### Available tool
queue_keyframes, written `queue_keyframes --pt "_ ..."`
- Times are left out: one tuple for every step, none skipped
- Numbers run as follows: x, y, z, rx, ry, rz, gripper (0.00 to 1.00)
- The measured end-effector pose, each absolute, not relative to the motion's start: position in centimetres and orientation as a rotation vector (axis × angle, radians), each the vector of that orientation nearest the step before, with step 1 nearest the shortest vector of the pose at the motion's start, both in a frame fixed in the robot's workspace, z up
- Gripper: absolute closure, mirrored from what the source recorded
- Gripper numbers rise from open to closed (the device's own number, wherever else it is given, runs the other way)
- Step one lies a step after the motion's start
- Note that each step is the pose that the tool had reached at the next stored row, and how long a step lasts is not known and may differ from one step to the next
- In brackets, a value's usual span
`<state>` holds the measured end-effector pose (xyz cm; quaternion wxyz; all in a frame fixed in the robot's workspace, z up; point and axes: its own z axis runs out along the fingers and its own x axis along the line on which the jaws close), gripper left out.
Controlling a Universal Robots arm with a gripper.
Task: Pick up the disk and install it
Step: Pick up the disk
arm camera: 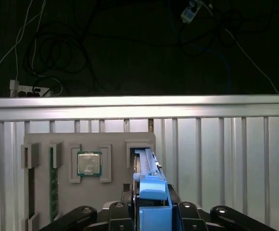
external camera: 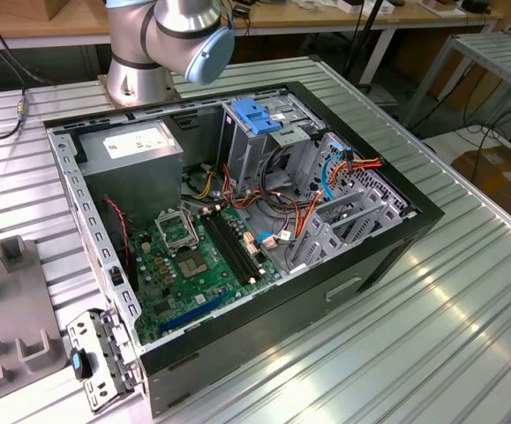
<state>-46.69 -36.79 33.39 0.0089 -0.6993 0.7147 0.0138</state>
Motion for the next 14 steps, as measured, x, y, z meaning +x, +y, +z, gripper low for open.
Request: queue_keyframes --pt "-46.7 -36.8 33.6 -2.184 2.232 0.043 0.63" --pt "-46.7 -36.8 33.7 -2.184 2.233 0.043 0.63" --pt "-46.7 -36.8 33.9 -2.184 2.233 0.043 0.63" --pt "-46.7 -36.8 34.1 -2.184 2.232 0.043 0.63" --pt "-46.7 -36.8 34.2 -2.184 2.232 0.043 0.63" --pt "-46.7 -36.8 34.4 -2.184 2.232 0.043 0.63" --pt "-46.7 -36.8 34.7 -2.185 2.233 0.041 0.63" --pt "-46.7 -36.8 34.9 -2.189 2.238 0.031 0.63" --pt "-46.7 -36.8 35.2 -2.193 2.242 0.023 0.63" --pt "-46.7 -36.8 35.3 -2.195 2.243 0.020 0.63" --pt "-46.7 -36.8 35.4 -2.196 2.244 0.018 0.63" --pt "-46.7 -36.8 35.7 -2.196 2.245 0.017 0.63" --pt "-46.7 -36.8 35.8 -2.196 2.245 0.016 0.63" --pt "-46.7 -36.8 36.0 -2.196 2.245 0.016 0.63"
